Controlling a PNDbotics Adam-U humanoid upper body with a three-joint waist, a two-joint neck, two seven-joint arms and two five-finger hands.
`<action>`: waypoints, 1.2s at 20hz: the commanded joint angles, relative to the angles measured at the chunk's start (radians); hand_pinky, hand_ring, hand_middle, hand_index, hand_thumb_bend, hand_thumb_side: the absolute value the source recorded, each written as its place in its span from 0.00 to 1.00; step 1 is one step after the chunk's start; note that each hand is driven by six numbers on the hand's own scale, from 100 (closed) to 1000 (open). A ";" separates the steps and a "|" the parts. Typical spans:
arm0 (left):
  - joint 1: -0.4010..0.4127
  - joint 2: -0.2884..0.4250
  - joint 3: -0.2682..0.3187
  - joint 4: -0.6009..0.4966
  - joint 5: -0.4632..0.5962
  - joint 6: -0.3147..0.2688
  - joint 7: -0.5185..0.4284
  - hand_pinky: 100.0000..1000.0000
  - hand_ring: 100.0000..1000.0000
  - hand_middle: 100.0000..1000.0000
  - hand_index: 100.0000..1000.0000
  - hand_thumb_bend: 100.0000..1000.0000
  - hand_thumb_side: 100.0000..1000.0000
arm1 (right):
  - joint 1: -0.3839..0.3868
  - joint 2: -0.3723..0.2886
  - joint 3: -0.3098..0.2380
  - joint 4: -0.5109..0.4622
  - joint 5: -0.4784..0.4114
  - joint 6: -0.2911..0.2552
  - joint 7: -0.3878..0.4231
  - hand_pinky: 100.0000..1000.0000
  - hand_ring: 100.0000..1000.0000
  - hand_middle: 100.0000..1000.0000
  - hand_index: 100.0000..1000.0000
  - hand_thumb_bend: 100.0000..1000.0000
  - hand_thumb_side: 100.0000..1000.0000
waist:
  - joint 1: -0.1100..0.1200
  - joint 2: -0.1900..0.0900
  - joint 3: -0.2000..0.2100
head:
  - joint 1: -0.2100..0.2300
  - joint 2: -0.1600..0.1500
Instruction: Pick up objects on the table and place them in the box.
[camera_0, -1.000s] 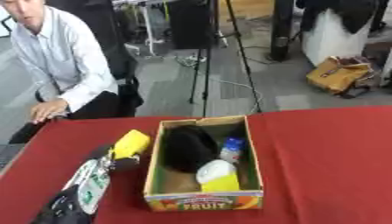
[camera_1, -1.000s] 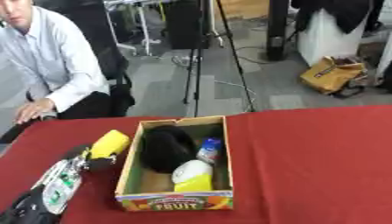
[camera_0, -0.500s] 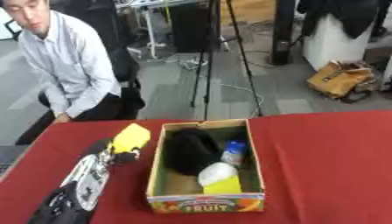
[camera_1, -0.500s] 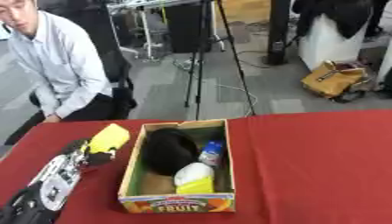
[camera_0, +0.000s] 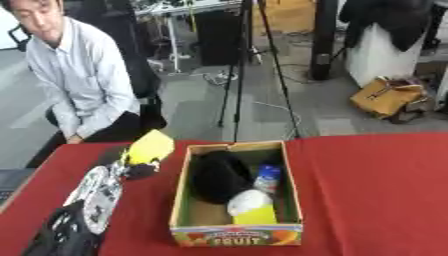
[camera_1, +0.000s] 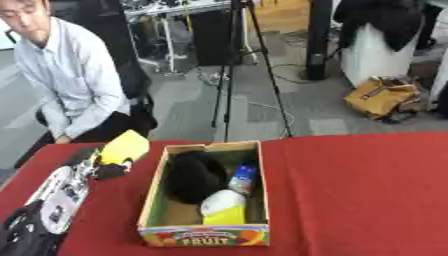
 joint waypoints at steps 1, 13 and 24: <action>-0.023 0.029 0.005 -0.067 -0.027 -0.013 -0.021 0.96 0.83 0.65 0.54 0.00 0.55 | -0.006 -0.005 -0.002 -0.022 -0.005 -0.002 -0.002 0.96 0.89 0.68 0.72 0.00 1.00 | -0.003 -0.028 0.002 | -0.002 0.004; -0.036 0.004 -0.020 -0.285 -0.130 -0.078 -0.118 0.95 0.82 0.62 0.52 0.00 0.51 | -0.005 -0.003 0.000 -0.022 -0.005 0.000 0.000 0.97 0.89 0.68 0.72 0.00 1.00 | 0.002 -0.031 -0.001 | -0.007 0.003; -0.056 -0.049 -0.051 -0.359 -0.163 -0.119 -0.185 0.95 0.81 0.61 0.51 0.00 0.50 | -0.006 -0.003 0.002 -0.022 -0.007 -0.002 0.004 0.97 0.89 0.68 0.72 0.00 1.00 | 0.012 -0.033 -0.013 | -0.006 0.001</action>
